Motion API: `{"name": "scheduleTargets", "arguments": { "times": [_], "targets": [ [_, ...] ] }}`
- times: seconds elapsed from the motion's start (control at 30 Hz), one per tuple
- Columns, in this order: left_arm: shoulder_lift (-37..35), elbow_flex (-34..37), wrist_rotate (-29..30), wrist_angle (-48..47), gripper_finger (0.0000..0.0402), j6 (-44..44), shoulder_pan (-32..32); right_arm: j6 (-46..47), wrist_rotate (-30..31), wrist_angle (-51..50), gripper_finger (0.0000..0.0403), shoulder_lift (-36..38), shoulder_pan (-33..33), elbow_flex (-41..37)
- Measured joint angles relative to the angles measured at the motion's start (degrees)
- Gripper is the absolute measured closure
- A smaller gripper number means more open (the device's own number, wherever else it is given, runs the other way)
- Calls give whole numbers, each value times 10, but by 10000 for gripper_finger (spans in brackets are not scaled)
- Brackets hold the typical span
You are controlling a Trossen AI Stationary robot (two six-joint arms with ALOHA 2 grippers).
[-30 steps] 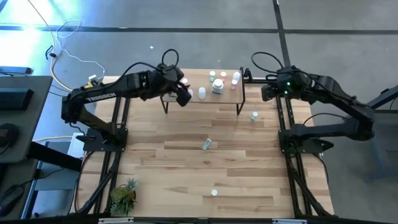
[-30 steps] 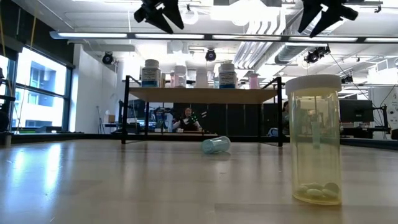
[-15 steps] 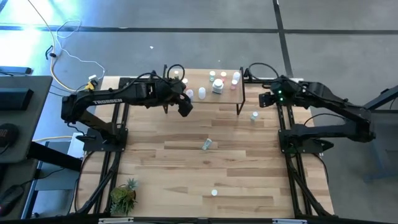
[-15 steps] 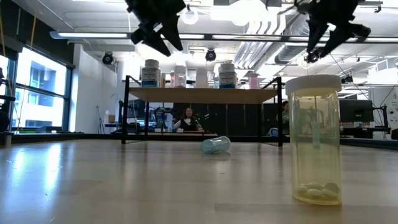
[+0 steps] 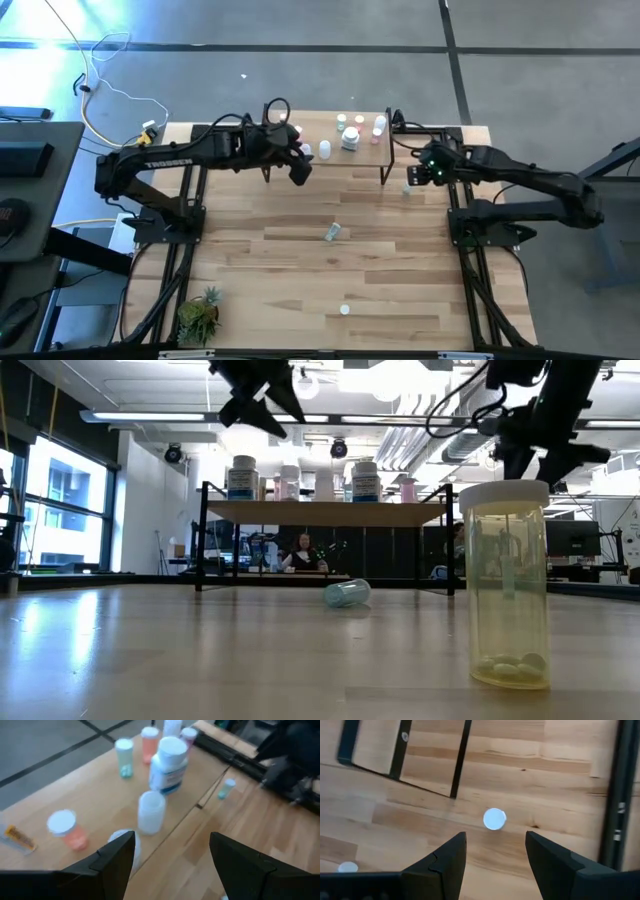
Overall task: Pick and place medicine bottles onto shelf by color
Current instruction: Put the top blue pill bottle on the shelf
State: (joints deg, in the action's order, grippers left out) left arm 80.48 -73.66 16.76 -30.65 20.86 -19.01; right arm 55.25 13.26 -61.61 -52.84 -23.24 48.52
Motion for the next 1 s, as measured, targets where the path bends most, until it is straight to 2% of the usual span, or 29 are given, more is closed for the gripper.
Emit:
{"name": "scheduleTargets", "arguments": {
  "times": [0.5, 0.77, 1.0],
  "targets": [
    [-7, 0, -2, 5, 154, -21, 0, -19, 0, 151, 208, 0, 0, -134],
    [-7, 0, -1, 5, 154, -26, -1, -63, 0, 232, 208, 0, 0, -177],
    [-7, 0, -1, 5, 154, -31, -1, -109, 4, 245, 208, 0, 0, -194]
  ]
}}
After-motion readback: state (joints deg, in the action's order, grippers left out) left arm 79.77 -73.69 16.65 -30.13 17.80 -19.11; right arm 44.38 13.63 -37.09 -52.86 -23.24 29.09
